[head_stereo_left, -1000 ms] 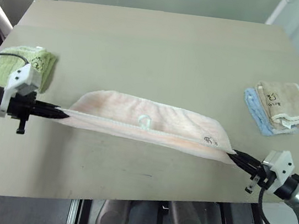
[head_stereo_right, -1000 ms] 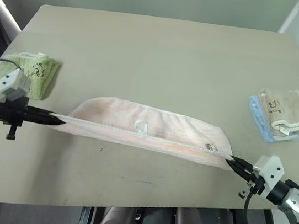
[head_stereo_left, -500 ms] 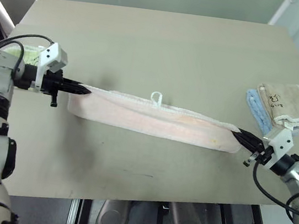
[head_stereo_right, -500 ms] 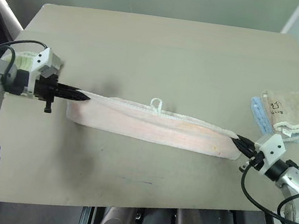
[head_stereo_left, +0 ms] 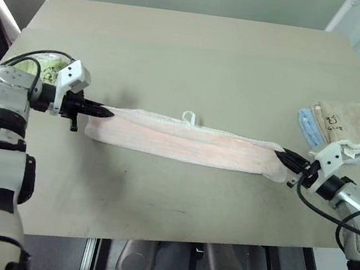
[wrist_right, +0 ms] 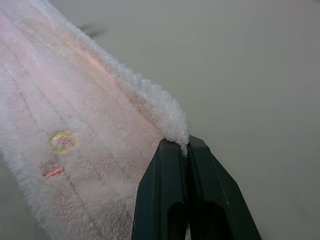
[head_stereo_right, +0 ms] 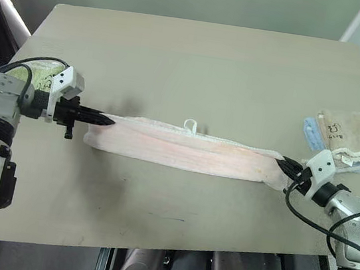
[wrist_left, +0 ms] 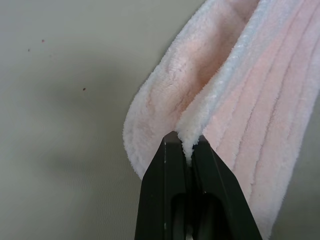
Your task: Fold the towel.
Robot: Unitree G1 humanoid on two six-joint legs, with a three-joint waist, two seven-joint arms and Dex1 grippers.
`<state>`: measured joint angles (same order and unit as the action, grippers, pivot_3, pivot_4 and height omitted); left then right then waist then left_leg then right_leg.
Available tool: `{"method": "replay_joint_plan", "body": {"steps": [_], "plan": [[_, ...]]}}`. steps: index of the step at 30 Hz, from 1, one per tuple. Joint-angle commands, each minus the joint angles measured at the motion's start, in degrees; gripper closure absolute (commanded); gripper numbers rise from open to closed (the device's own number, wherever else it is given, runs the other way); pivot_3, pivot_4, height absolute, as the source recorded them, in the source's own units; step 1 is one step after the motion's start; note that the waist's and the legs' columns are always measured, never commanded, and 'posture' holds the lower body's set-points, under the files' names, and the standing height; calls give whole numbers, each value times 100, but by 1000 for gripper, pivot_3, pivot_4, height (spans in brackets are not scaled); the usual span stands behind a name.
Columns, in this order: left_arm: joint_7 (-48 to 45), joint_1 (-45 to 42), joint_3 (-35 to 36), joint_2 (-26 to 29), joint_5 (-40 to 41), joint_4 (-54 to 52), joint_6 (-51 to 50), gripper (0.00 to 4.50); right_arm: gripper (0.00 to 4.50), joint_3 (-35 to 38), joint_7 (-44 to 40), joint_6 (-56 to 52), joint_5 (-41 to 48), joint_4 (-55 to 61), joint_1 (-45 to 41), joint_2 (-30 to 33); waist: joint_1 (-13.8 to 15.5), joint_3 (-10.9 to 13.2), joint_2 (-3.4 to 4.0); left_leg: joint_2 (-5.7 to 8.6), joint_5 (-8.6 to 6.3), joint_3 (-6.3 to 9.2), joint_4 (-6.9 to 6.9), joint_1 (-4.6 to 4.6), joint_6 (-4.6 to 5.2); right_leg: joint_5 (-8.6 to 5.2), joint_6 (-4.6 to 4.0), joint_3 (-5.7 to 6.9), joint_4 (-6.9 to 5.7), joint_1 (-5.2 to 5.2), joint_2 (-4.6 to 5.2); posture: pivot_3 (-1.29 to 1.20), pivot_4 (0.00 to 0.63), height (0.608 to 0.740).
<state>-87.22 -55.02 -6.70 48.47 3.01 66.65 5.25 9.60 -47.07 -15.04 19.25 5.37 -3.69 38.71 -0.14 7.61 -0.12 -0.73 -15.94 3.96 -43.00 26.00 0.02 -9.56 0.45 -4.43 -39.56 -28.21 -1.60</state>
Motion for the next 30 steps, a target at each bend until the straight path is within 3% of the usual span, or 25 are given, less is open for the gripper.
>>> {"method": "replay_joint_plan", "body": {"steps": [1, 5, 8, 14, 19, 25, 30], "plan": [[143, -211, 174, -45, -73, 118, 152, 4270, 4500, 7, -124, -783, 401, 92, -278, 115, 0, 0, 0, 0, 2, 0, 0, -1, 1, 1, 2, 0, 4, 4, 0, 0, 150, 703], [114, -332, 193, -84, -144, 235, 7, 3163, 4500, 24, -322, -810, 493, 72, -349, 129, 5, 0, 0, 1, 3, 1, 2, 3, 1, 3, 4, 1, 15, 5, 0, 0, 150, 703], [161, -424, 245, -110, -167, 302, -103, 2116, 3760, 60, -408, -788, 571, 52, -401, 77, 4, 0, 0, 1, 3, 1, 4, 7, 2, 8, 9, 1, 30, 6, 0, 0, 150, 703], [98, -383, 230, -56, -327, 341, -100, 49, 1757, 99, -374, -671, 525, 53, -457, 47, 3, 0, 0, 1, 1, 0, 5, 7, 5, 18, 12, 1, 53, 13, 0, 0, 150, 703], [434, -300, 335, -84, -360, 358, 153, 0, 46, 133, -264, -577, 447, -43, -525, 18, 3, 0, 0, 1, 1, 0, 5, 7, 6, 21, 15, 1, 55, 15, 0, 0, 150, 703], [1217, -145, 482, -226, -393, 413, 741, 0, 15, -8, 126, -5, -49, -619, -989, -125, 2, 1, 1, 0, 3, 0, 4, 2, 10, 29, 17, 0, 57, 18, 0, 0, 150, 703], [1147, -81, 516, -271, -384, 431, 726, 0, 15, -222, 57, -437, -183, -787, -1178, 3, 4, 1, 0, 0, 3, -1, 5, 4, 10, 36, 28, 0, 59, 17, 0, 0, 150, 703]]}}
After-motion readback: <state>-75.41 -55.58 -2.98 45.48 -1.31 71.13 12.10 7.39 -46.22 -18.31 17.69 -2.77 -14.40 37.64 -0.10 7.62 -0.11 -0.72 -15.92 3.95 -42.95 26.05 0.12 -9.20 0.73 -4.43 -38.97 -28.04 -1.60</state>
